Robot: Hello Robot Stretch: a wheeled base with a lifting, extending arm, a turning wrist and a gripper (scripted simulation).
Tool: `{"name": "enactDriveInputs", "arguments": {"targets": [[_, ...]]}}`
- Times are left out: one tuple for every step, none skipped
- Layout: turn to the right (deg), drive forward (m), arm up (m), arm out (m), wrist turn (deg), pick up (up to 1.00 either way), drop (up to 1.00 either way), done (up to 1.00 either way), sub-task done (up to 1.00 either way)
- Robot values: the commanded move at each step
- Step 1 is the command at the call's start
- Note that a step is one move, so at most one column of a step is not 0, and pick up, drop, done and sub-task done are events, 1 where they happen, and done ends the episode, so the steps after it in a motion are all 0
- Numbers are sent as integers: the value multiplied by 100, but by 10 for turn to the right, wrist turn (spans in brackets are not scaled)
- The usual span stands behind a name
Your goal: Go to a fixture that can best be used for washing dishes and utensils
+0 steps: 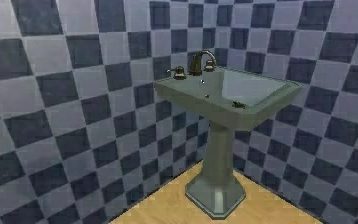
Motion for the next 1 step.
{"name": "enactDriveInputs", "arguments": {"targets": [[30, 0, 0, 0, 0, 0, 0, 0, 0]]}}
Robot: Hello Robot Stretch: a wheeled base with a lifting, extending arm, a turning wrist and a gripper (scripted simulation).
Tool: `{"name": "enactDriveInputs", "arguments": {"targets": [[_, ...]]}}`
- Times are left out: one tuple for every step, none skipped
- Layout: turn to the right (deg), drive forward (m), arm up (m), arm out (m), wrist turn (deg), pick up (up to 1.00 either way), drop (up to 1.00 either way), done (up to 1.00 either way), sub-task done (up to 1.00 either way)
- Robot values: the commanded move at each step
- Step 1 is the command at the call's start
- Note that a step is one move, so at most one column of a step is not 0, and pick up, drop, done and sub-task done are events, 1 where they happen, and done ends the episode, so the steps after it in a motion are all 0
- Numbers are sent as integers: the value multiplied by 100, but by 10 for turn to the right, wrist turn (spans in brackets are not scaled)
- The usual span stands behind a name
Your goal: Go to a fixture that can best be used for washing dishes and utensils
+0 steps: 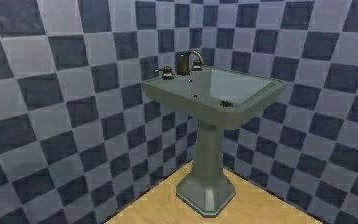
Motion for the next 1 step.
{"name": "enactDriveInputs", "arguments": {"targets": [[0, 15, 0, 0, 0, 0, 0, 0, 0]]}}
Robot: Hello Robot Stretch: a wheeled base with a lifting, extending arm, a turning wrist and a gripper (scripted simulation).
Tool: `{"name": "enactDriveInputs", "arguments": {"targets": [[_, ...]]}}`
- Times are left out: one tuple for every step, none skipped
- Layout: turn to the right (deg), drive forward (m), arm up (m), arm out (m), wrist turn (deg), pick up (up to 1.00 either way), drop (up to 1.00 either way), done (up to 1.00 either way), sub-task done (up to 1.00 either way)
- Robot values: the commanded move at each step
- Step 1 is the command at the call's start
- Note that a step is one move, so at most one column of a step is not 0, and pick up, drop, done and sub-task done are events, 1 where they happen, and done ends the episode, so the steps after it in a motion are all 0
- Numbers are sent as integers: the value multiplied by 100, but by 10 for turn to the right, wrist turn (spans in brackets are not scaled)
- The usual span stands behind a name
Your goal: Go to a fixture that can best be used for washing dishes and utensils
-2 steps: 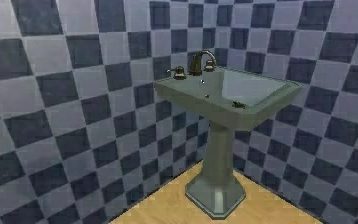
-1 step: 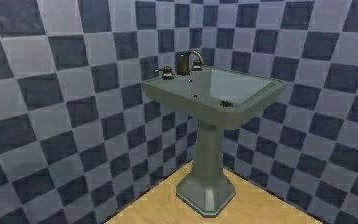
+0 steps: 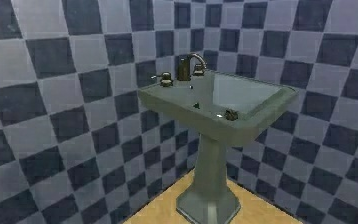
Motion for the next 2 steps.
{"name": "enactDriveInputs", "arguments": {"targets": [[90, 0, 0, 0, 0, 0, 0, 0, 0], [0, 0, 0, 0, 0, 0, 0, 100, 0]]}}
